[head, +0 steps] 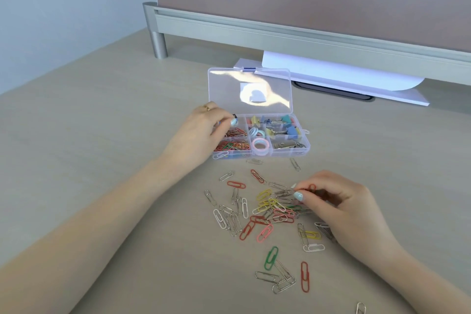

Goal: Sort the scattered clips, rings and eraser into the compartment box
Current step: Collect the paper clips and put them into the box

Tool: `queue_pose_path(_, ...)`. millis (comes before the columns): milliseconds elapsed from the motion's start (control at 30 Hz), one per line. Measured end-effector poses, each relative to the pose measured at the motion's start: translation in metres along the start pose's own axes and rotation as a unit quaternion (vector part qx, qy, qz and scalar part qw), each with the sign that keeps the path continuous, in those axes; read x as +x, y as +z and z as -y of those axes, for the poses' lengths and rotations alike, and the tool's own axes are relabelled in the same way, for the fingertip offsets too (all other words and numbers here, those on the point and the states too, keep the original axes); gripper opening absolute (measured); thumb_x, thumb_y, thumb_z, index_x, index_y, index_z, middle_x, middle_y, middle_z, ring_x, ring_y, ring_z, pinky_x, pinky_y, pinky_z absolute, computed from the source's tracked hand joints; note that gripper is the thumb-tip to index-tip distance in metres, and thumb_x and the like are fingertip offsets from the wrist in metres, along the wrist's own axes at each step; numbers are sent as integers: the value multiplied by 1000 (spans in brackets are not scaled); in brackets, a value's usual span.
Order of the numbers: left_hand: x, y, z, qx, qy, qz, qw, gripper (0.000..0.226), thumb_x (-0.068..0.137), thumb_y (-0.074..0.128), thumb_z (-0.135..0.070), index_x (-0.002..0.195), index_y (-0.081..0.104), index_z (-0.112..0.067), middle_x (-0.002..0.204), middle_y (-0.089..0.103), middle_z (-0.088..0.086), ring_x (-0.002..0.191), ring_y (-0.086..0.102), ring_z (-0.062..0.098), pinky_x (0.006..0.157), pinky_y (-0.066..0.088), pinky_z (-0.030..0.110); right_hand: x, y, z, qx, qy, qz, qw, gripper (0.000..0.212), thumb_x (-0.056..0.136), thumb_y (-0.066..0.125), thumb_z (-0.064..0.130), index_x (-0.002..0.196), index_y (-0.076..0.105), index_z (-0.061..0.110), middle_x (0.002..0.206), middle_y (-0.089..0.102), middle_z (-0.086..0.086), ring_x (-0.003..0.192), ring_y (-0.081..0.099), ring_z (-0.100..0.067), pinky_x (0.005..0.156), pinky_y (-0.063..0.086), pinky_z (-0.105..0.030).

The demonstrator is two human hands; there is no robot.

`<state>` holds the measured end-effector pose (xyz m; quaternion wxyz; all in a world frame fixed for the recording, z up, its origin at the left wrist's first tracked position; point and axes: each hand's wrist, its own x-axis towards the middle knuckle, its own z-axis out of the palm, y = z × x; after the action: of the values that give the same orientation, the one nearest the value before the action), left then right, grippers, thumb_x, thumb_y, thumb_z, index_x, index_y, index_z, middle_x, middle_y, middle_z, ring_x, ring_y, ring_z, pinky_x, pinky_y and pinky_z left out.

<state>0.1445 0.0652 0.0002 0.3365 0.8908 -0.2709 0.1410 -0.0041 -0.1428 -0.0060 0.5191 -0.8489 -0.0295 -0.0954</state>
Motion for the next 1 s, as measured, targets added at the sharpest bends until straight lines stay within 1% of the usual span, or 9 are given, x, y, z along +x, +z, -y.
queue_pose_path(133,-32,-3,7,65,64,16,996,36,89,36,-34,98,66,-16,97,62,4,90,50,22,81,38,32,21,6,12,15,-11,-8,1000,18,75,69,10,69,71,27,76,68,7,67,60,-7,63,44,-12)
queue_pose_path(200,-43,-1,10,107,81,33,990,39,87,34,-39,104,64,-21,103,63,0,95,44,16,82,30,28,38,14,20,21,-24,-3,999,14,77,69,12,69,71,24,74,68,4,64,57,-8,62,43,-12)
queue_pose_path(400,-50,7,9,122,70,20,990,42,82,34,-41,109,61,-25,113,61,-4,104,36,12,80,20,26,93,48,35,-27,-55,39,997,6,82,64,11,82,71,11,69,65,8,56,54,6,58,39,-7)
queue_pose_path(500,-48,4,10,117,60,-12,991,39,81,35,-42,108,61,-29,111,61,-6,105,35,10,81,18,26,111,59,34,-87,-68,61,992,7,82,63,10,81,70,8,75,67,-5,65,59,-11,63,45,-21)
queue_pose_path(567,-45,-3,13,103,37,-49,993,36,80,36,-41,100,64,-30,103,61,-7,102,36,8,79,16,23,117,63,32,-153,-90,81,981,8,81,63,10,81,70,7,77,64,-6,70,59,-20,67,45,-31)
queue_pose_path(700,-42,-10,23,87,3,-65,994,23,78,47,-32,90,67,-27,96,61,-5,97,38,8,77,14,21,120,69,35,-257,-139,115,949,10,82,62,14,83,70,8,79,58,-6,70,53,-19,66,42,-34)
queue_pose_path(800,-42,-11,23,84,1,-67,994,21,76,51,-25,90,67,-26,96,61,-4,98,40,10,77,14,20,120,73,38,-280,-146,128,940,10,82,63,19,85,70,11,81,60,-6,71,54,-20,66,44,-36)
queue_pose_path(900,-42,-12,20,80,17,-54,995,31,78,41,-33,97,65,-27,98,60,-4,97,45,15,77,15,20,121,72,36,-277,-147,123,941,9,80,64,23,84,69,16,76,56,2,70,52,-17,67,47,-37)
queue_pose_path(1000,-44,-11,16,80,47,-27,995,41,76,35,-35,109,59,-27,102,59,-1,95,39,12,75,15,20,120,70,30,-270,-147,117,944,10,79,65,24,85,69,18,75,52,7,73,50,-13,71,46,-38)
